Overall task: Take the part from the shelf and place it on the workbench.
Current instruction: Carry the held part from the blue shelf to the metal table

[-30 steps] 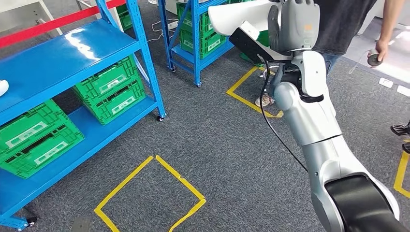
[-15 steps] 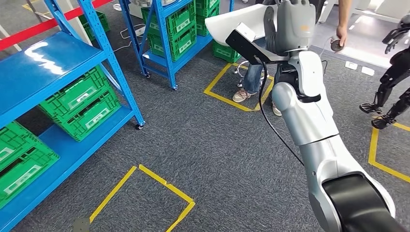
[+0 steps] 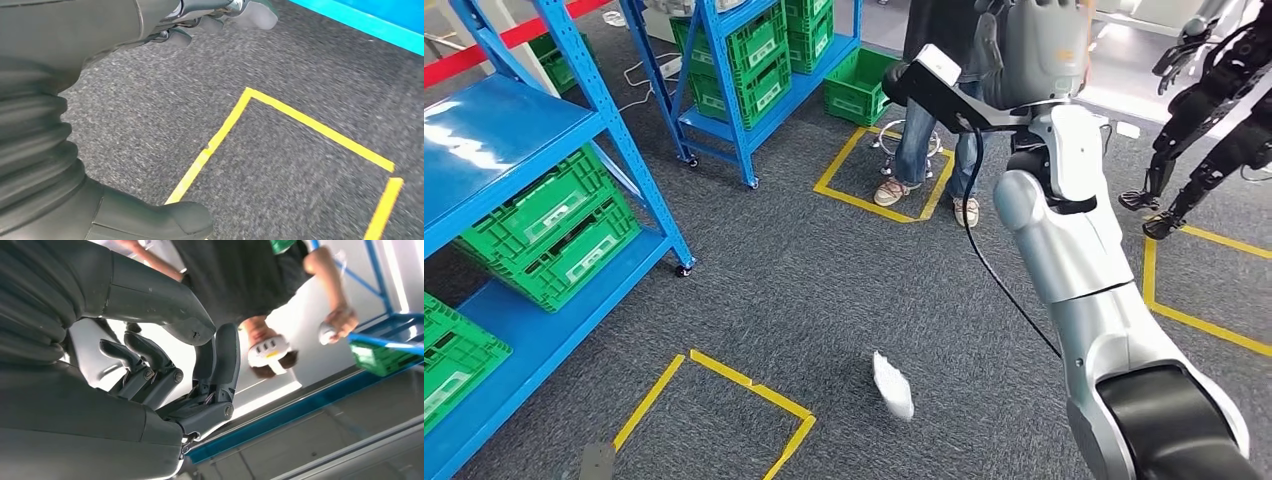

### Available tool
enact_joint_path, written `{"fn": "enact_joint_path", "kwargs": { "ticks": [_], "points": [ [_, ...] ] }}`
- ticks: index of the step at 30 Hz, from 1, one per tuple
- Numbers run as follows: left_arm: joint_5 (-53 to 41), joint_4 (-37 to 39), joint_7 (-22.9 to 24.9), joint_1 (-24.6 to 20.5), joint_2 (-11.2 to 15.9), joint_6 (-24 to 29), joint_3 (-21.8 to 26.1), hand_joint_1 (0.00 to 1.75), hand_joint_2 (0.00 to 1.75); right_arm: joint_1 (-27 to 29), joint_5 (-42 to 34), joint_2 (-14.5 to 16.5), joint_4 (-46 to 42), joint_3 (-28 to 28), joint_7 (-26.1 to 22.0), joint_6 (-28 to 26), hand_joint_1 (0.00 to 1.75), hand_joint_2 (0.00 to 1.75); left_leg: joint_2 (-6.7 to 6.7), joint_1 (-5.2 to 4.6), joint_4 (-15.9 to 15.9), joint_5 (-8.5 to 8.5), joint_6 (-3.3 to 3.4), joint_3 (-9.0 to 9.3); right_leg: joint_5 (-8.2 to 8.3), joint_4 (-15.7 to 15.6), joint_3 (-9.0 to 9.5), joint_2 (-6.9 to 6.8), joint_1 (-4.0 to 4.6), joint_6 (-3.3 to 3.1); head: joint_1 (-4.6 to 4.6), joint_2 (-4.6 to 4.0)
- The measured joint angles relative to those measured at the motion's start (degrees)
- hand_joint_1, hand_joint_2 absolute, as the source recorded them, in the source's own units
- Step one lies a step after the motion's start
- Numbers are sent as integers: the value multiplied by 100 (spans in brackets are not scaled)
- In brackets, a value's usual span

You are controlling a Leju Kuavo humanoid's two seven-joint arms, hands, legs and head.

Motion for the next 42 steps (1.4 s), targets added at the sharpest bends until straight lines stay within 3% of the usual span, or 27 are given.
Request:
{"fn": "enact_joint_path", "kwargs": {
  "ticks": [1,3,5,7,9,10,11,12,14,16,17,20,22,27,31,33,35,42],
  "points": [
    [5,1,-12,-2,-2,-11,-2,0,175,-15,1,3,-2,0,-4,2,175,175,40,-10,-2,-7,-22,5,22,-166,83,-47,30,-34,-1,0],
    [24,2,-36,-13,-8,-30,-2,0,175,-27,5,-2,-3,0,-18,13,175,175,120,-20,-25,-11,-75,25,23,-222,86,18,45,-85,-4,0],
    [30,3,-62,-38,-15,-37,-4,0,175,-45,-18,-10,0,0,-42,24,175,175,41,-14,43,-87,-127,0,58,-276,106,86,8,-141,-7,0],
    [19,5,-108,-58,-20,-54,-8,0,175,-69,-128,2,12,0,-95,63,175,175,-192,-4,489,-352,-163,-205,81,-317,130,132,-30,-195,-33,0],
    [14,7,-188,-53,-16,-148,-11,0,175,-44,-266,16,34,0,-160,121,175,175,-321,-3,1226,-661,-186,-563,77,-318,131,193,-35,-222,-63,0],
    [18,8,-249,-47,-11,-246,-14,0,175,-6,-318,18,46,0,-199,138,175,175,-337,0,1469,-705,-198,-695,74,-315,132,226,-38,-224,-69,0],
    [30,8,-331,-41,-7,-382,-17,0,175,41,-361,15,58,0,-250,139,175,175,-341,6,1513,-640,-209,-738,70,-309,133,257,-44,-220,-74,0],
    [49,8,-422,-36,0,-518,-21,0,175,89,-394,7,69,0,-301,129,175,175,-341,17,1329,-471,-221,-672,62,-295,134,284,-56,-207,-75,0],
    [88,7,-600,-34,8,-693,-33,0,175,167,-434,-14,93,0,-367,64,175,175,-362,42,592,-93,-252,-336,22,-230,121,328,-75,-146,-88,0],
    [86,4,-726,-33,7,-681,-65,0,175,242,-433,-45,135,1,-381,-47,175,175,-392,60,114,33,-225,-109,-16,-155,80,363,-65,-81,-102,0],
    [69,4,-766,-32,3,-659,-88,0,175,289,-430,-67,161,2,-381,-112,175,175,-404,58,60,6,-201,-81,-18,-138,62,375,-50,-95,-102,0],
    [-1,4,-827,-36,-3,-630,-154,0,175,453,-430,-134,231,4,-392,-303,175,175,-415,57,43,25,-153,-86,7,-160,72,371,-28,-237,-79,0],
    [-54,4,-843,-47,-4,-626,-214,0,175,575,-436,-179,261,1,-399,-437,175,175,-430,51,43,25,-130,-86,18,-192,96,358,-26,-253,-71,0],
    [-96,4,-837,-79,-3,-693,-345,0,175,874,-447,-269,277,-25,-410,-541,175,175,-431,34,48,15,-82,-86,41,-237,117,354,-33,-201,-62,0],
    [-123,3,-836,-94,-3,-719,-419,0,175,1045,-447,-329,274,-63,-402,-542,175,175,-426,29,52,10,-71,-88,39,-259,123,355,-47,-33,-59,0],
    [-132,1,-837,-99,-2,-738,-444,0,175,1116,-449,-347,269,-93,-399,-541,87,87,-424,28,52,9,-70,-87,36,-262,123,355,-51,23,-60,0],
    [-145,-1,-840,-105,-1,-758,-470,0,175,1172,-451,-358,257,-123,-396,-538,0,0,-423,28,49,9,-70,-85,34,-260,120,355,-48,28,-61,0],
    [-119,-3,-862,-147,3,-805,-539,0,175,1252,-406,-366,219,-154,-399,-521,0,0,-421,33,25,21,-87,-73,32,-243,112,355,-38,27,-61,0]
  ]
}}
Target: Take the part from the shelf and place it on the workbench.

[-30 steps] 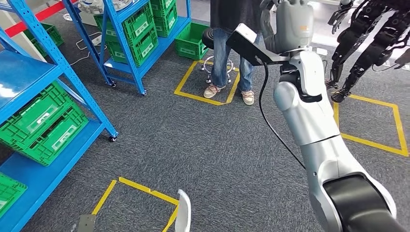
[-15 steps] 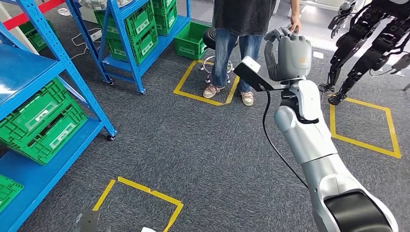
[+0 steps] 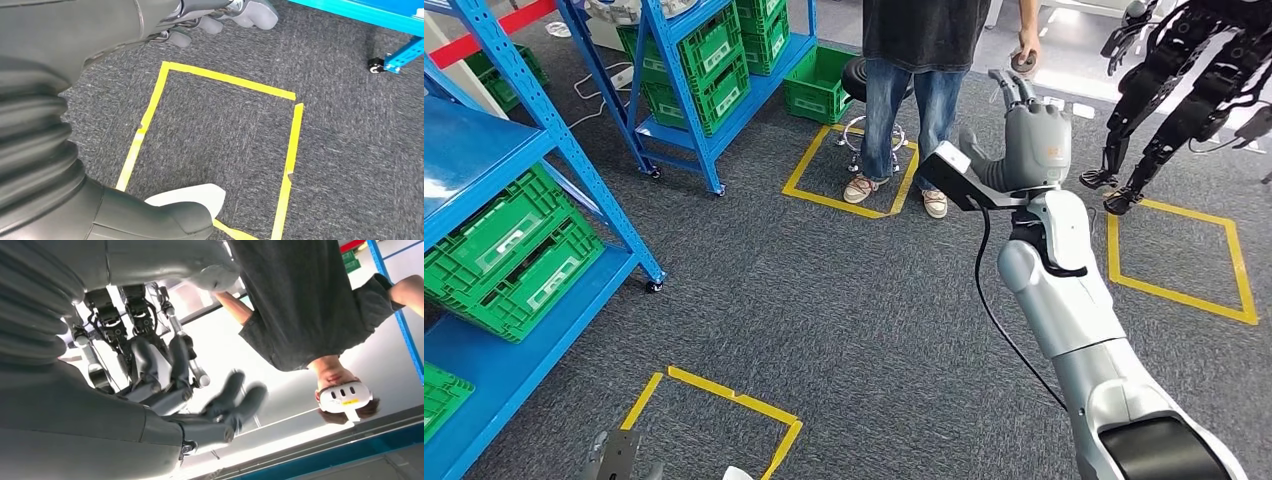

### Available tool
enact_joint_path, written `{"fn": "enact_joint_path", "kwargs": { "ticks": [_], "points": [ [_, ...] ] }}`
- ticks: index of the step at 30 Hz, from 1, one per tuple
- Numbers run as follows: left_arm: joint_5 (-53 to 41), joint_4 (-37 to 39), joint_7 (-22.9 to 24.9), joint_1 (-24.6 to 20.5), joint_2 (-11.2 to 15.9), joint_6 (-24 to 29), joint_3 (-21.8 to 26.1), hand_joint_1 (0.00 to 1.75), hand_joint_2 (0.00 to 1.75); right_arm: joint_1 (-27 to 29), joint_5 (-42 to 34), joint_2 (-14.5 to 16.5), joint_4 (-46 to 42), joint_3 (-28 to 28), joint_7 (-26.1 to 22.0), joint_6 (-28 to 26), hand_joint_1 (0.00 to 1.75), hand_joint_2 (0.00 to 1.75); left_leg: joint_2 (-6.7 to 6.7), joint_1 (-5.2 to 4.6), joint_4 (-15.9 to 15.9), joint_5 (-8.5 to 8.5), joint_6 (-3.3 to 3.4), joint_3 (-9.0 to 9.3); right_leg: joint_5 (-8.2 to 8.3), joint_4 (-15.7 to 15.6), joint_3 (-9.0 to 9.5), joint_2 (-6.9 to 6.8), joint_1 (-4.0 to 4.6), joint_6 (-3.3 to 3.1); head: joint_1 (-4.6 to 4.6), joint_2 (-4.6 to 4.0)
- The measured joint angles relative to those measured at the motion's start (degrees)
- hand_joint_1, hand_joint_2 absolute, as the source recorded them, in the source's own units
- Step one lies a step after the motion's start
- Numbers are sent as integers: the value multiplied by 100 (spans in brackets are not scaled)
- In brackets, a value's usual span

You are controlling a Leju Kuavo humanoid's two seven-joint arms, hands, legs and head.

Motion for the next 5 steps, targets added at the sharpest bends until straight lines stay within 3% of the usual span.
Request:
{"fn": "enact_joint_path", "kwargs": {
  "ticks": [5],
  "points": [
    [48,0,22,-12,6,-2,-7,0,175,-7,22,2,-5,-9,-1,37,0,0,-1,4,-6,6,-10,3,-1,8,-3,0,2,-2,0,0]
  ]
}}
